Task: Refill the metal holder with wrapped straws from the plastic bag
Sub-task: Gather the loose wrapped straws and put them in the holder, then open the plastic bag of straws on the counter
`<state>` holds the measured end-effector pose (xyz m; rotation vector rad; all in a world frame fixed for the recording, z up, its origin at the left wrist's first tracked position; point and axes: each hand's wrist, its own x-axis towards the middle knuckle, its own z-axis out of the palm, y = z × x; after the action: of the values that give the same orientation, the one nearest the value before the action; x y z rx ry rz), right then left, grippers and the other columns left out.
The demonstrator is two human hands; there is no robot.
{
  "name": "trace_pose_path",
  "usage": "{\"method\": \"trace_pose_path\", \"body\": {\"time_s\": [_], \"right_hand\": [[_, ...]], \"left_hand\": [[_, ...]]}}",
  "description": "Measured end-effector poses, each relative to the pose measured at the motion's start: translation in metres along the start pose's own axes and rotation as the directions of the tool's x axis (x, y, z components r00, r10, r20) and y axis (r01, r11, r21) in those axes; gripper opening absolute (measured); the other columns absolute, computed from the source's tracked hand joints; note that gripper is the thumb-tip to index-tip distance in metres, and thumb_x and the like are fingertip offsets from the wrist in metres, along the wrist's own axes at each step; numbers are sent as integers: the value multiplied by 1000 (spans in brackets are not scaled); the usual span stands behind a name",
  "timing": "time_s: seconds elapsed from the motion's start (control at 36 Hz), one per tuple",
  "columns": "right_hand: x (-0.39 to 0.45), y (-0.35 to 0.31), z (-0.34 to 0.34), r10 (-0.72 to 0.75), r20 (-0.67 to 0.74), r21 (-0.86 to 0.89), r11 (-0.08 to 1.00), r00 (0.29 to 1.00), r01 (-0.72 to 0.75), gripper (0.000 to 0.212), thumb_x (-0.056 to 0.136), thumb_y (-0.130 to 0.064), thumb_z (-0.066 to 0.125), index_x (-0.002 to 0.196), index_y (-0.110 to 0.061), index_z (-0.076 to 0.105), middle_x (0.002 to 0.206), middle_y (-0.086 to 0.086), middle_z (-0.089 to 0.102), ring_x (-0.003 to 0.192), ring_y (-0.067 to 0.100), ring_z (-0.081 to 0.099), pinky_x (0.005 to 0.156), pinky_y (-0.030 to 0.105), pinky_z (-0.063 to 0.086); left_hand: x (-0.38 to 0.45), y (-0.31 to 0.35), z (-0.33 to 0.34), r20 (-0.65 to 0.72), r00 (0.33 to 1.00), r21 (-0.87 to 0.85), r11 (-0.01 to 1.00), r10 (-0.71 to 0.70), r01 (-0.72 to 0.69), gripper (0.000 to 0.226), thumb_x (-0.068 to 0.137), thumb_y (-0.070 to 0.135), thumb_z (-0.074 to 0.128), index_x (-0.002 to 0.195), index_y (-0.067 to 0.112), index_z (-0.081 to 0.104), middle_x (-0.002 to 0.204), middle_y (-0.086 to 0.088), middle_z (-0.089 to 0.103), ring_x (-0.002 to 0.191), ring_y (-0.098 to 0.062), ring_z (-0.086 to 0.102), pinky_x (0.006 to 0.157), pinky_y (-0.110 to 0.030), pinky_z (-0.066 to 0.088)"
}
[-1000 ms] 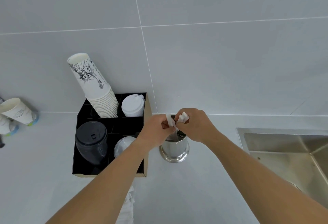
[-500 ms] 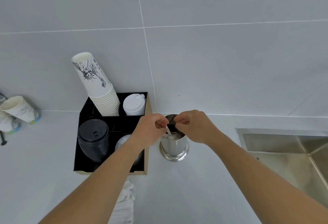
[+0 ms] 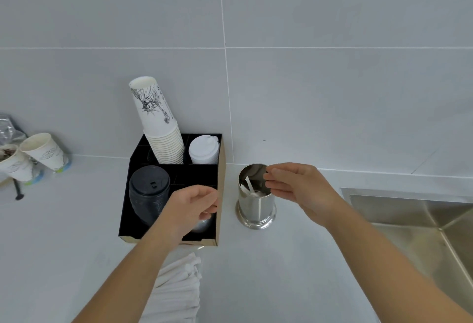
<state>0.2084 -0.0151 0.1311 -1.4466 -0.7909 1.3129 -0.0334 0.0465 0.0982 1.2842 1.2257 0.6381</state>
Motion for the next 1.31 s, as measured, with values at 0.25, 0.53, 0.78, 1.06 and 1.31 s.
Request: {"method": "trace_pose_path", "body": {"time_s": [0.25,0.53,0.78,1.06,1.31], "right_hand": [[-29,48,19,192,-32,287,942,981,-174,23,96,-16,55,108,-1,69,106,14,74,99,29,71,89,41,54],[-53,118,54,390,-56,223,902,919,-369,27,97,-22,55,111,-4,68,106,12,75,100,27,71,95,44,52],[-71,168,100,483,-123,203,867,867,-454,24,96,-20,58,110,-5,68,110,13,72,102,28,69,92,42,53],[-81,204,152,549,-216,191,835,807,-516,21,92,-17,62,109,-4,67,109,17,70,101,31,67,87,40,53],[-92,221,187,541,-261,112,839,799,-532,14,89,-14,64,96,-2,67,91,10,69,84,26,64,85,37,53]], "left_hand": [[-54,-61,-61,-105,965,-206,955,-240,215,16,93,17,60,102,11,72,96,-12,75,88,-23,69,76,-33,54],[-94,-131,-135,-198,883,-230,896,-426,381,17,92,18,63,102,8,71,97,-13,71,86,-26,65,79,-36,52],[-103,-168,-195,-264,849,-176,888,-458,425,11,91,14,63,97,6,69,92,-11,68,82,-24,62,75,-33,51],[-102,-208,-245,-366,826,-37,894,-429,447,19,85,22,71,101,13,69,90,-6,65,83,-22,60,85,-38,49],[-87,-227,-265,-290,838,-65,883,-462,464,18,82,18,74,98,12,69,84,-11,69,74,-25,61,87,-45,54]]}}
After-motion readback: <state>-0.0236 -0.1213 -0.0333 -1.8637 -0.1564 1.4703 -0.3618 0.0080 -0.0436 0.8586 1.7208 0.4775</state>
